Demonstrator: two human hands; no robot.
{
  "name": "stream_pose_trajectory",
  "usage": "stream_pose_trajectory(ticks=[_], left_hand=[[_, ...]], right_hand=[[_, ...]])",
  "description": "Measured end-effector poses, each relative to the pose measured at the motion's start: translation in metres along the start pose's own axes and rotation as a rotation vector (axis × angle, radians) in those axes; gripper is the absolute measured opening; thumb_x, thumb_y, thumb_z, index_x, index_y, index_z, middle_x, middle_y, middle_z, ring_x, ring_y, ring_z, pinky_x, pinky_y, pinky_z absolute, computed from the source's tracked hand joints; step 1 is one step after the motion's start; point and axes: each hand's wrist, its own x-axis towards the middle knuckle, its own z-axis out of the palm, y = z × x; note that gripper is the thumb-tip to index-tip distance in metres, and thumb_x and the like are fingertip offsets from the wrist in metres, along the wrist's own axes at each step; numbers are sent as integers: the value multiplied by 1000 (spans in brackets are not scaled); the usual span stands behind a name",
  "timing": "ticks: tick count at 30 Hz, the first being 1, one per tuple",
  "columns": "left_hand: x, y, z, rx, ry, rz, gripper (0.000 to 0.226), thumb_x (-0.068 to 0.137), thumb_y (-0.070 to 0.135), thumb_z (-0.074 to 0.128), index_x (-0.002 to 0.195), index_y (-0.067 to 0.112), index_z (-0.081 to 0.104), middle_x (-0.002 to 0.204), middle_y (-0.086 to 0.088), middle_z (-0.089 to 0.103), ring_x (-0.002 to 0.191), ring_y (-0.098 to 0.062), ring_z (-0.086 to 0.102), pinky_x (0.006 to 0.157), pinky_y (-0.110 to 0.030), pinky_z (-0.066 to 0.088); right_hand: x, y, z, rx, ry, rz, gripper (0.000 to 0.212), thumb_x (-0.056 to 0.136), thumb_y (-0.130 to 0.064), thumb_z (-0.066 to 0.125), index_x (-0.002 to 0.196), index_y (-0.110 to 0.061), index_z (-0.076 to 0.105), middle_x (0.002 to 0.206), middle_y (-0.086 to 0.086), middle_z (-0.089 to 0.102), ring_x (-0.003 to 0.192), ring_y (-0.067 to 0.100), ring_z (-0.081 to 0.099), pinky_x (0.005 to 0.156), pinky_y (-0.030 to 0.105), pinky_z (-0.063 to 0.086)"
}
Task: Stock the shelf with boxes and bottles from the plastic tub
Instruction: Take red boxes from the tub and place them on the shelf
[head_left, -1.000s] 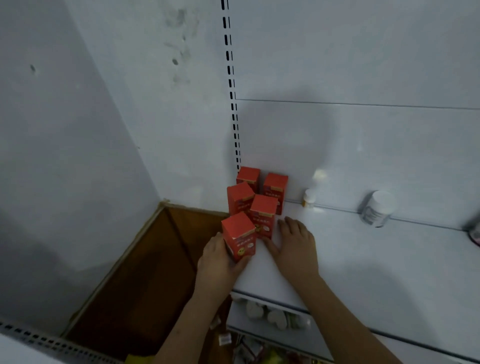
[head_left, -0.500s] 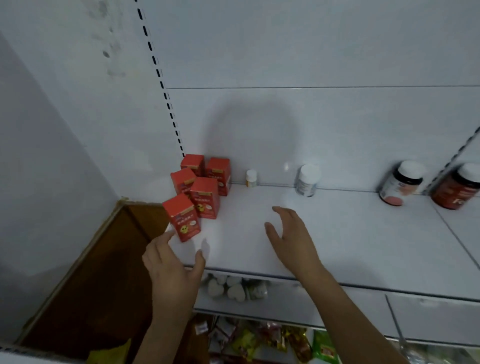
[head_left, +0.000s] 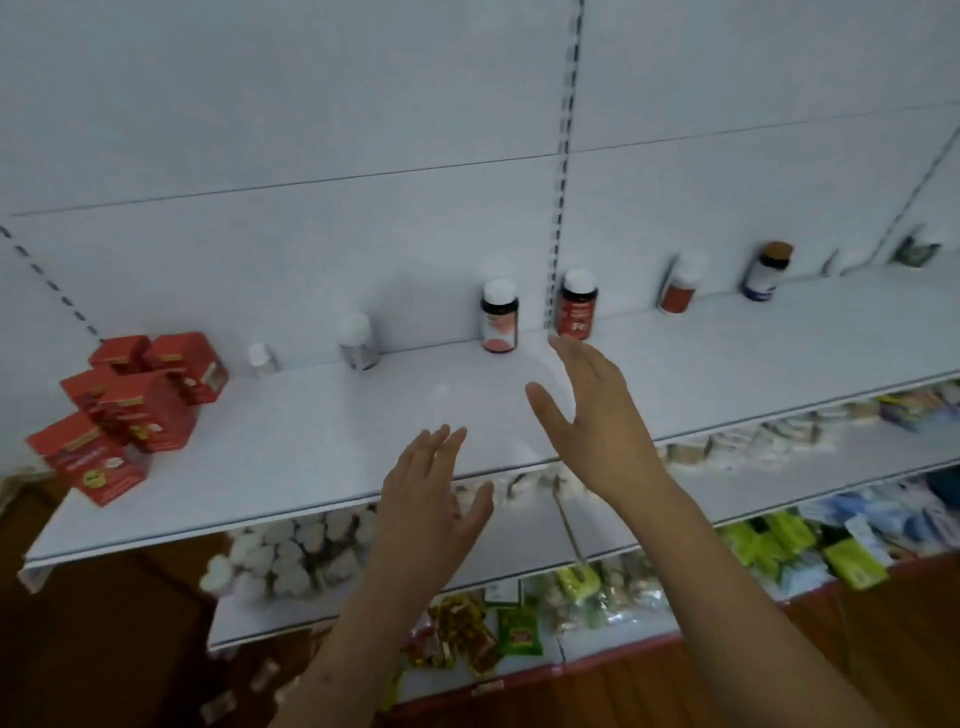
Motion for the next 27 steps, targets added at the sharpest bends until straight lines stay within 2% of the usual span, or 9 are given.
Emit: stream_pose_trajectory(ticks=[4, 6, 9, 13, 16, 19, 22, 27], left_hand=[[2, 85, 58, -43, -154, 175, 78, 86, 68, 29, 153, 29, 31, 159, 5, 31, 148, -16, 23, 121, -41, 24], [3, 131, 85, -32, -234, 284, 76, 88, 68, 31, 154, 29, 29, 160, 5, 29, 149, -17, 22, 121, -42, 24], [4, 191, 122, -34, -386, 428, 71, 94, 64, 38, 155, 32, 22, 163, 7, 21, 151, -15, 15, 121, -37, 16], [10, 255, 171, -45, -520, 630, 77, 88, 68, 27, 154, 29, 27, 162, 3, 24, 149, -16, 20, 118, -31, 15], [20, 300, 216, -79, -644, 768, 79, 87, 67, 26, 154, 26, 30, 160, 3, 28, 148, -14, 22, 115, -27, 15], [32, 342, 266, -69, -738, 947, 77, 88, 67, 26, 153, 26, 31, 158, 4, 32, 146, -15, 26, 120, -37, 26], [51, 381, 306, -22, -800, 1087, 78, 87, 69, 21, 155, 31, 21, 161, 6, 24, 149, -15, 20, 119, -38, 26], [93, 473, 366, -72, -810, 1205, 80, 87, 70, 16, 157, 31, 19, 163, 6, 20, 150, -14, 15, 119, -42, 27]], right_hand=[[-47, 87, -80, -67, 68, 184, 69, 98, -54, 43, 156, -22, 24, 164, 2, 18, 149, 15, 13, 121, 39, 22], [-74, 128, -120, -141, 103, 284, 70, 98, -54, 43, 156, -20, 24, 164, 5, 19, 150, 20, 14, 121, 41, 20], [-110, 178, -177, -232, 141, 418, 72, 98, -56, 41, 156, -17, 25, 163, 8, 21, 149, 25, 17, 121, 44, 21], [-148, 234, -243, -350, 211, 532, 69, 99, -50, 45, 155, -15, 26, 160, 10, 26, 148, 29, 20, 119, 42, 20], [-168, 273, -282, -380, 240, 635, 69, 99, -51, 45, 156, -15, 26, 161, 9, 24, 148, 29, 21, 120, 44, 21], [-183, 318, -309, -415, 211, 731, 71, 99, -55, 43, 156, -18, 23, 162, 6, 24, 148, 27, 20, 121, 43, 21], [-188, 354, -332, -478, 123, 783, 74, 97, -61, 39, 157, -21, 19, 163, 3, 21, 149, 26, 19, 121, 44, 22], [-183, 402, -387, -576, 77, 854, 75, 97, -64, 34, 157, -24, 14, 164, -2, 18, 151, 21, 14, 122, 44, 21]])
